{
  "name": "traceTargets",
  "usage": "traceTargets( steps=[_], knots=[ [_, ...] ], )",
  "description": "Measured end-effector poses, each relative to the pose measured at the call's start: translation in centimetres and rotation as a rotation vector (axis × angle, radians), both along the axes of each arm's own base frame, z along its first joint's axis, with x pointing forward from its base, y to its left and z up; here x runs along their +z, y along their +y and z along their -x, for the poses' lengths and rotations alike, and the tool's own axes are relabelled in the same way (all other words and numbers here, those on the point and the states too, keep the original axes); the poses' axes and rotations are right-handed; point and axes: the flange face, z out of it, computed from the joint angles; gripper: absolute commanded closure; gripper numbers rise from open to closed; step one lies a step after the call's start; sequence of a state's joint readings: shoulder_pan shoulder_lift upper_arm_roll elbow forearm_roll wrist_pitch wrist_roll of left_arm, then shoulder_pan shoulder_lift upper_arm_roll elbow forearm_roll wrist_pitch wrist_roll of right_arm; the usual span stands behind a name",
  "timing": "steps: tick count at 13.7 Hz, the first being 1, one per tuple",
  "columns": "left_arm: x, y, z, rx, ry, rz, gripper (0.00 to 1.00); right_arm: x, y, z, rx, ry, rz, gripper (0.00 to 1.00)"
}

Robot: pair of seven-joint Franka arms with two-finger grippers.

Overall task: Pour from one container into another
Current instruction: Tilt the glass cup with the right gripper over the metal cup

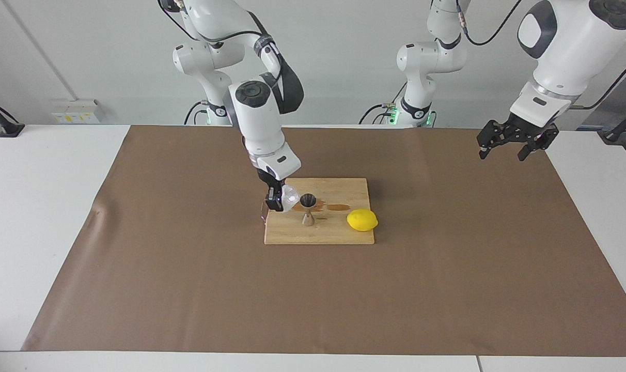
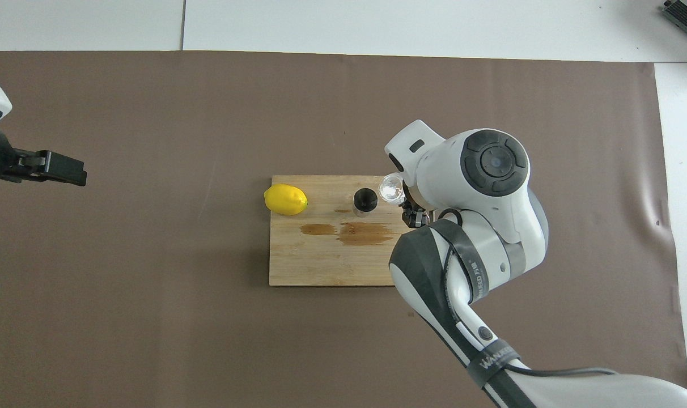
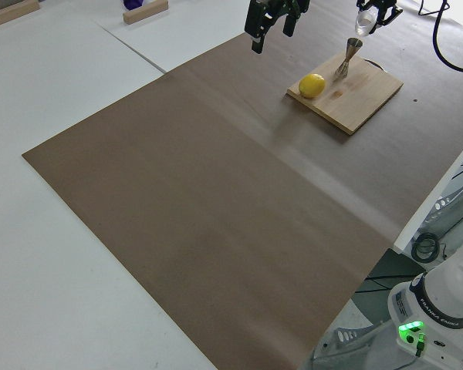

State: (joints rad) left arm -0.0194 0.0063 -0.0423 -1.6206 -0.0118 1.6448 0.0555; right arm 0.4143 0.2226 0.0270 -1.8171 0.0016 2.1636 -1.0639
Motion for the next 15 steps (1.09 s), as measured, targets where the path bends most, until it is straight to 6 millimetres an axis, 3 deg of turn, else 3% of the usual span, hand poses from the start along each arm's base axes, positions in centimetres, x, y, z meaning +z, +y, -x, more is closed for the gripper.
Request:
traceTargets(
  steps=[9, 15],
  knots=[
    [0.0, 0.0, 0.0, 0.000, -0.001, 0.000, 0.00, -1.6, 3.5, 1.1, 0.157, -0.043, 0.202, 1.00],
    [0.0, 0.1, 0.0, 0.003, -0.003, 0.000, 0.00, -1.5, 4.1, 1.3, 0.214, -0.076, 0.281, 1.00]
  ],
)
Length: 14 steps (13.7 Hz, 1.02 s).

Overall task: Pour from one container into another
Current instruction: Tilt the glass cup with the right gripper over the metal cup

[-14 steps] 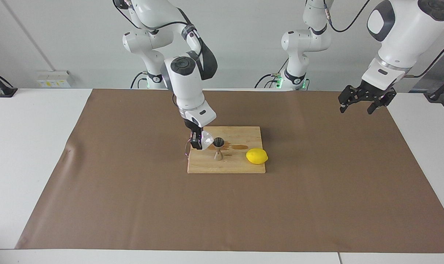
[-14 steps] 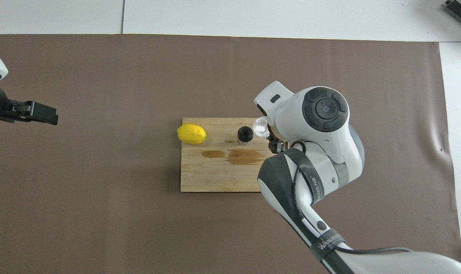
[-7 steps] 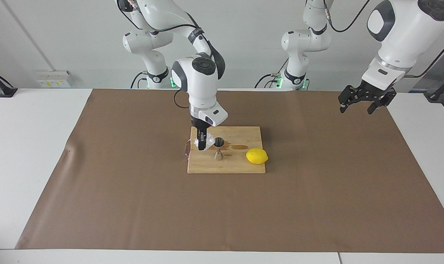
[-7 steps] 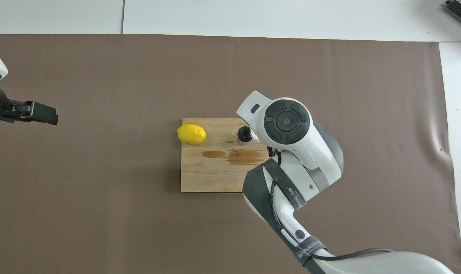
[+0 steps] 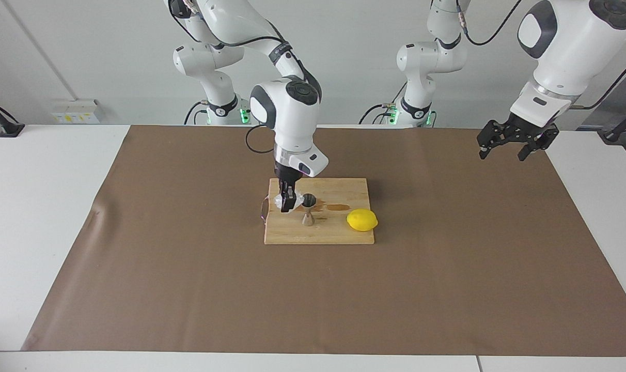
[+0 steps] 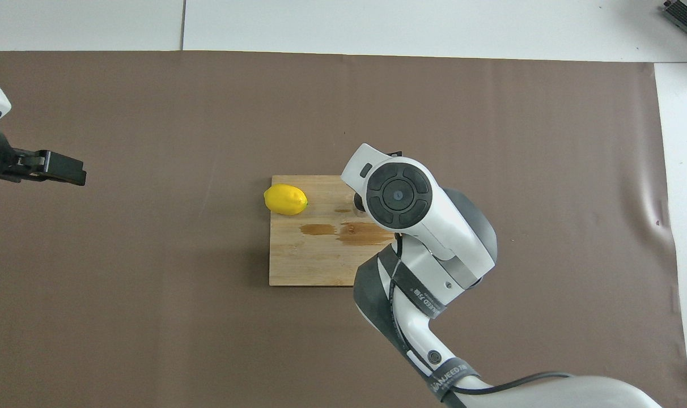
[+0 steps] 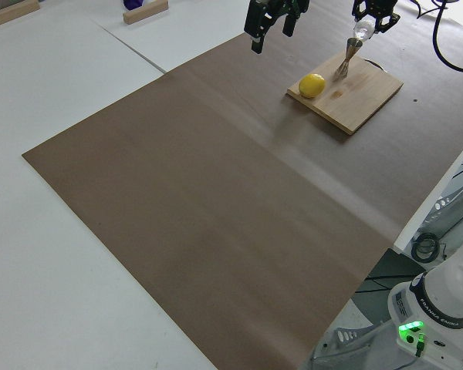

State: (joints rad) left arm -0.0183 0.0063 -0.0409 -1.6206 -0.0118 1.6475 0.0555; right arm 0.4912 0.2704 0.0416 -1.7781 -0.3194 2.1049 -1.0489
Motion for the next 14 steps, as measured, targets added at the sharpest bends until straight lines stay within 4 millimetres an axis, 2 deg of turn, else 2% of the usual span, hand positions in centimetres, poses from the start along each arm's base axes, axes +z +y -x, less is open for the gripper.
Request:
traceTargets(
  steps=[10, 14],
  knots=[
    [0.0, 0.6, 0.0, 0.012, 0.000, 0.000, 0.00, 0.7, 1.9, 0.7, 0.092, -0.060, 0.076, 1.00],
    [-0.1, 2.2, -0.1, 0.039, -0.001, 0.000, 0.00, 0.7, 2.4, 0.9, 0.123, -0.082, 0.112, 1.00]
  ],
)
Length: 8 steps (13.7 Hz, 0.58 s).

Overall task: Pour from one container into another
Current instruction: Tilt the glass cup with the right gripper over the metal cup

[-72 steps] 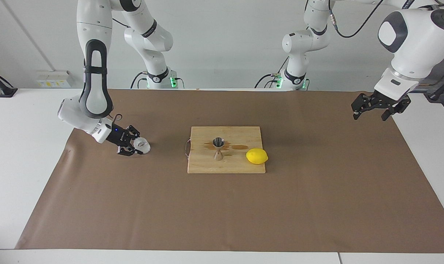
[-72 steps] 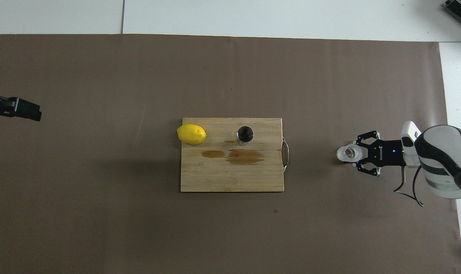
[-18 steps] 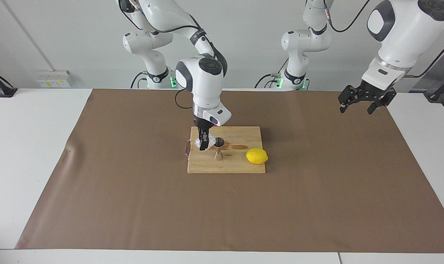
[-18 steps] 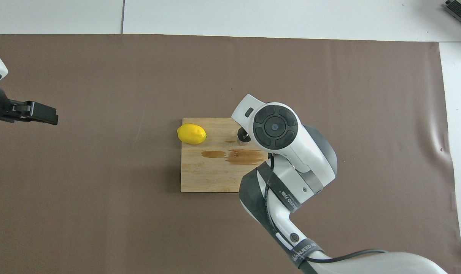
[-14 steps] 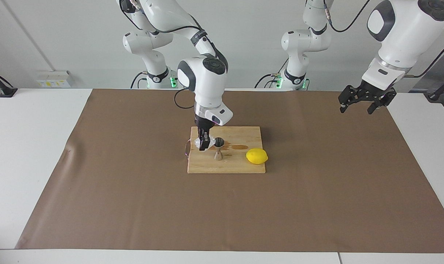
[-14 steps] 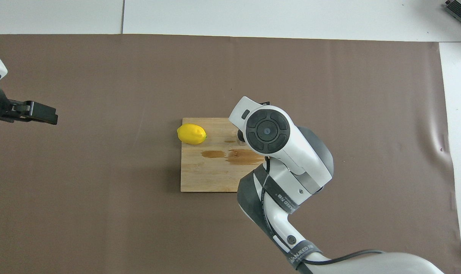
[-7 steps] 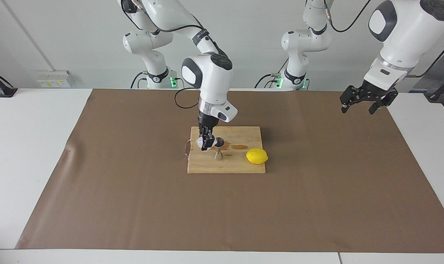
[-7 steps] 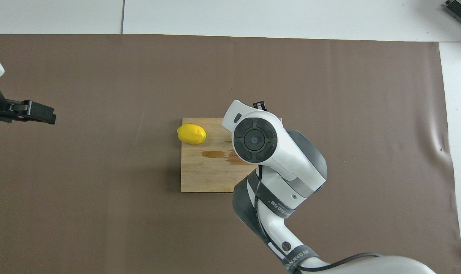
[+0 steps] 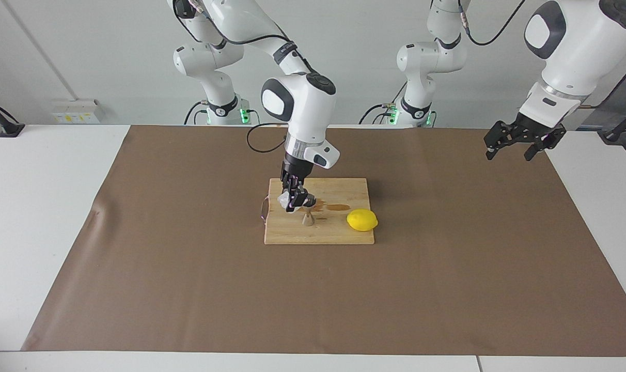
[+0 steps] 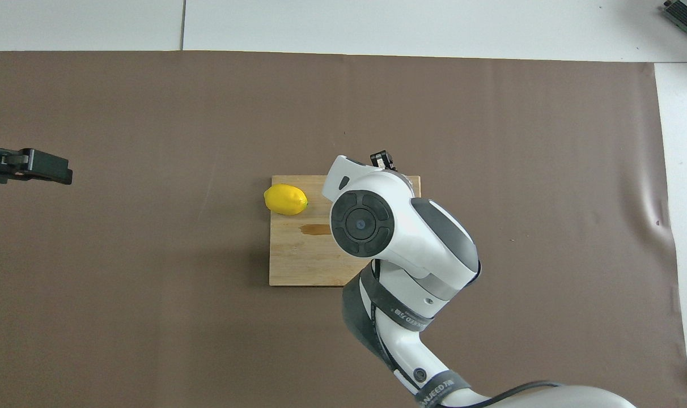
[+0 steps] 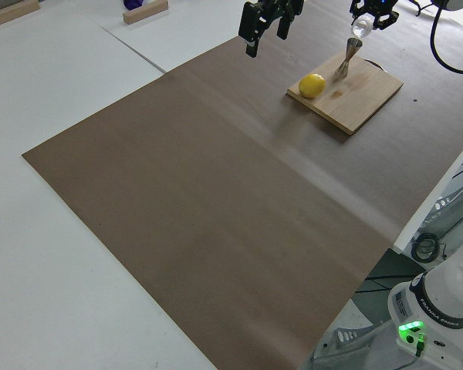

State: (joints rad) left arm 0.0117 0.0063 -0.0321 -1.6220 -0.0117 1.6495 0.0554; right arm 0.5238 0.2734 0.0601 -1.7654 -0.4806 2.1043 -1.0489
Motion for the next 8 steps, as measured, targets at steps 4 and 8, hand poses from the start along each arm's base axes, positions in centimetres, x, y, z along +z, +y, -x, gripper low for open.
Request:
traceTargets(
  steps=[4, 8],
  knots=[
    [-0.1, -0.2, 0.0, -0.004, 0.004, 0.000, 0.00, -0.1, 0.6, 0.2, 0.040, -0.026, 0.045, 1.00],
    [-0.2, -1.0, 0.1, -0.019, 0.004, 0.000, 0.00, -0.1, 1.3, 0.7, 0.077, -0.047, 0.085, 1.00]
  ],
)
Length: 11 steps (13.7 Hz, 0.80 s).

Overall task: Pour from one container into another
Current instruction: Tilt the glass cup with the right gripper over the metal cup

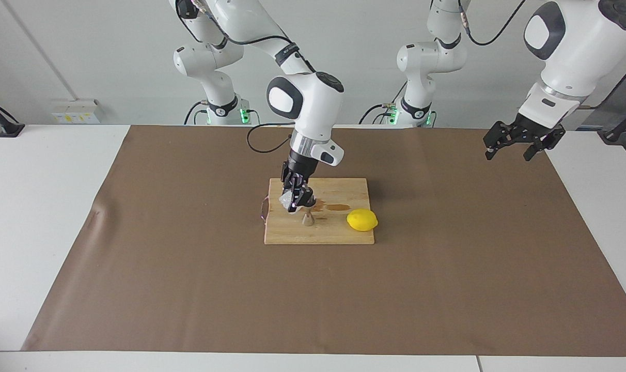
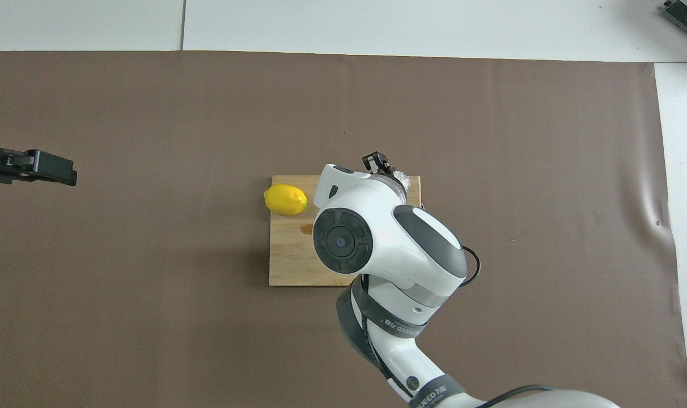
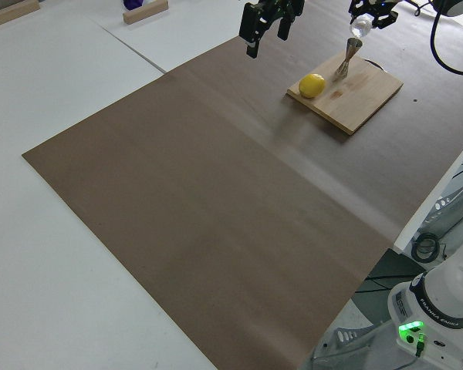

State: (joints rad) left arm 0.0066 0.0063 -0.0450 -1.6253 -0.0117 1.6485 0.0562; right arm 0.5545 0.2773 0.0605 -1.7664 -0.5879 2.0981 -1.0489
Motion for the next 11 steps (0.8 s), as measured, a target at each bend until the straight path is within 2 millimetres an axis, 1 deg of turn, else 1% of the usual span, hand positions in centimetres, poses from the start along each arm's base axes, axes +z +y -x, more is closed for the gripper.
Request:
traceTargets(
  steps=[3, 8, 11],
  knots=[
    [0.0, 0.0, 0.0, -0.001, -0.001, 0.000, 0.00, -0.2, 0.1, 0.2, 0.028, -0.019, 0.043, 1.00],
    [0.0, 0.2, 0.0, 0.003, -0.002, 0.000, 0.00, -0.4, 0.9, 0.8, 0.066, -0.037, 0.092, 1.00],
    [0.0, 0.1, 0.0, 0.001, -0.003, 0.000, 0.00, -0.5, 2.0, 1.8, 0.101, -0.049, 0.140, 1.00]
  ],
)
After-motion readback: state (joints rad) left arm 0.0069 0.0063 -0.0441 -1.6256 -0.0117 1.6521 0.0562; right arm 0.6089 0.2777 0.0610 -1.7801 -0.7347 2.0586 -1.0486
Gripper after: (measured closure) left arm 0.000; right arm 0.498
